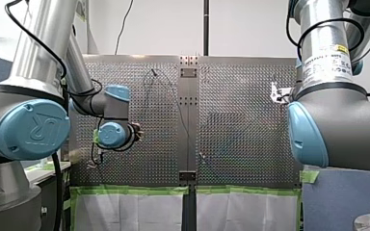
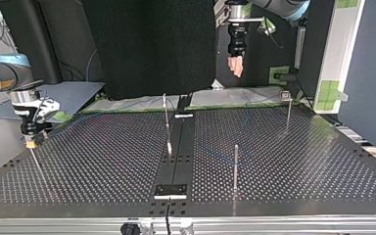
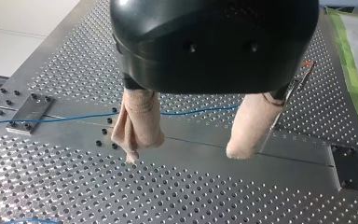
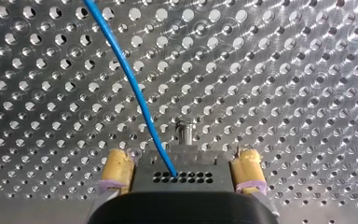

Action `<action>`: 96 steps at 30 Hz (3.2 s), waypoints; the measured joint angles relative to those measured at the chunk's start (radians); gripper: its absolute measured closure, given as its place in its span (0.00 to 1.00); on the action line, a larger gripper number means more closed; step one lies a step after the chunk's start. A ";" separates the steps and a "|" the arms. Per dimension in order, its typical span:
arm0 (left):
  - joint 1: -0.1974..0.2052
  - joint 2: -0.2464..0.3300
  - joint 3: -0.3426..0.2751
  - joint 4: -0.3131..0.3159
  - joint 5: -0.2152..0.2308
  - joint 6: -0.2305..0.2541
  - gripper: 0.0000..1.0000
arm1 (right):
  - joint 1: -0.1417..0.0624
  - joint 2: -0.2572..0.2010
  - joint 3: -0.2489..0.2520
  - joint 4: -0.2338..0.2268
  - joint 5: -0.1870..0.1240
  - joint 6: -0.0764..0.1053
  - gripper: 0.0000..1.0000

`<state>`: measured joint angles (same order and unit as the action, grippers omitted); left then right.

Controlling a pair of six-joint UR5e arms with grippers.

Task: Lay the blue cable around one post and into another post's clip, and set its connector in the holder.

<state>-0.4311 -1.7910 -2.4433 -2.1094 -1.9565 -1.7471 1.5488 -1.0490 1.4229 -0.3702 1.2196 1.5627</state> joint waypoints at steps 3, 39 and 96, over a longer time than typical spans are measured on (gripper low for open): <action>0.000 0.000 0.000 0.000 0.000 0.000 0.00 | 0.000 0.000 0.000 0.000 0.000 0.000 0.01; 0.001 0.000 0.000 -0.005 0.000 0.000 0.00 | 0.007 0.000 0.000 0.004 -0.051 -0.025 0.01; 0.024 0.000 0.000 -0.019 0.000 0.001 0.00 | 0.062 -0.031 0.019 0.118 -0.011 -0.147 0.01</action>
<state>-0.4073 -1.7909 -2.4433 -2.1283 -1.9565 -1.7465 1.6106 -1.0795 1.4422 -0.2518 1.2091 1.4154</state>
